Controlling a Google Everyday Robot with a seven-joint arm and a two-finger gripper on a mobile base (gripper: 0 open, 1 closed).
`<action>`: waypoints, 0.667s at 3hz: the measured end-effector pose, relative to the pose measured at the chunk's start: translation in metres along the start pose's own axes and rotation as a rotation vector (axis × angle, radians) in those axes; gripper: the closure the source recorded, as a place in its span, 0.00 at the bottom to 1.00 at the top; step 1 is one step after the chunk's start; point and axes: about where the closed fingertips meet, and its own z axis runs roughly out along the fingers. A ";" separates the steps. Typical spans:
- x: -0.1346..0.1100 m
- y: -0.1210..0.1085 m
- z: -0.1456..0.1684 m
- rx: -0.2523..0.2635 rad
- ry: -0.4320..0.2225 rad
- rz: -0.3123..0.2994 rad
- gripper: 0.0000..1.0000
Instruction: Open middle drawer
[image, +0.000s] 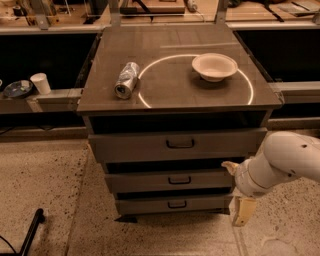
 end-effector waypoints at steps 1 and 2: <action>0.000 0.002 0.003 -0.008 -0.002 -0.010 0.00; -0.020 -0.006 0.028 0.005 -0.072 -0.068 0.00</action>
Offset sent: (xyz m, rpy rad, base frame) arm 0.0299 0.0783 -0.0558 0.1688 -0.1098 0.2555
